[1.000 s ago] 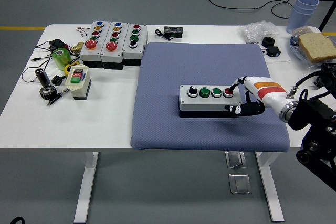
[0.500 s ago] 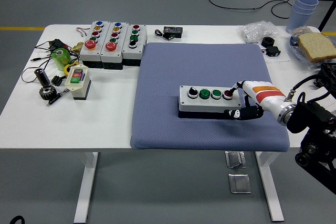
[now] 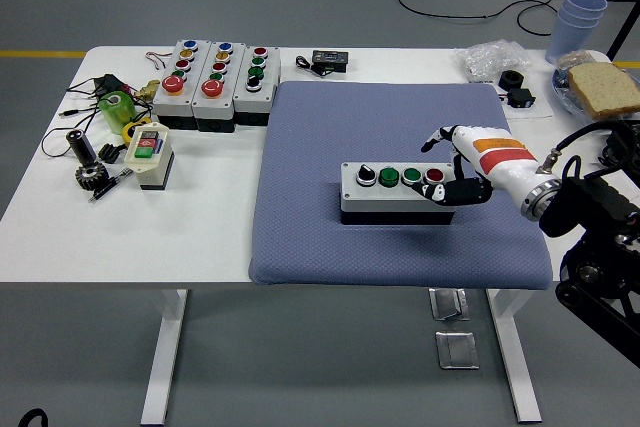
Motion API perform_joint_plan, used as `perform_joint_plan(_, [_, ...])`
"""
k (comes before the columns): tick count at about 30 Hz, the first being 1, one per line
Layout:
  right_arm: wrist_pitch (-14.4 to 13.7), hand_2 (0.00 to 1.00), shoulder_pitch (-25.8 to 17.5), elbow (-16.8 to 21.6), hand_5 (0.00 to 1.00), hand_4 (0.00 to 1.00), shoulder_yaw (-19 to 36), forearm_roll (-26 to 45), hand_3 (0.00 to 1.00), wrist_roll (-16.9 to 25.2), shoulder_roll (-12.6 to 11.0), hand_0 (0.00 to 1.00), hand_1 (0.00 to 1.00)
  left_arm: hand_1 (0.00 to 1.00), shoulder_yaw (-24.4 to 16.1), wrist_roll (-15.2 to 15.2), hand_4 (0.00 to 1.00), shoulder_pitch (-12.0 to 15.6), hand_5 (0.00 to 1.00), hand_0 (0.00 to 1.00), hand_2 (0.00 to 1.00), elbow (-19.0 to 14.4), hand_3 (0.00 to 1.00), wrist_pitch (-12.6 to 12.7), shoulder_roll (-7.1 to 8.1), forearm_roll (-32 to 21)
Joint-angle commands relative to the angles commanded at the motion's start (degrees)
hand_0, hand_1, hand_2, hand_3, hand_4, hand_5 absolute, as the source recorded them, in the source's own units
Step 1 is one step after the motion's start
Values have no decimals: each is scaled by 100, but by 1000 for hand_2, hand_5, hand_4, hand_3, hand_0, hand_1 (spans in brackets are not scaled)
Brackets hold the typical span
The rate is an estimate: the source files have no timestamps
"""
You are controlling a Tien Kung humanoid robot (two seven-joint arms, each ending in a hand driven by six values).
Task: Pick up the button,place it on the desk,press the button,press the button
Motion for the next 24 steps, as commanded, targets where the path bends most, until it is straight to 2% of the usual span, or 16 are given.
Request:
perform_joint_plan(6, [27, 204, -6, -108, 449, 852, -167, 27, 669, -10, 48, 151, 2, 643, 0, 18, 300, 44, 848, 651, 635, 0, 545, 11, -1, 8])
perform_joint_plan(10, [68, 204, 37, -312, 450, 852, -298, 80, 669, 14, 91, 151, 2, 643, -18, 27, 297, 78, 846, 651, 635, 0, 546, 27, 3, 49])
perform_joint_plan(21, [82, 206, 3, -352, 451, 852, -392, 72, 669, -3, 112, 153, 2, 642, 27, 3, 297, 88, 848, 651, 634, 0, 544, 3, -5, 42])
perform_joint_plan(24, [-21, 206, -40, -297, 451, 852, -326, 67, 669, 27, 98, 153, 2, 642, 30, 1, 297, 101, 848, 651, 634, 0, 544, 0, -4, 43])
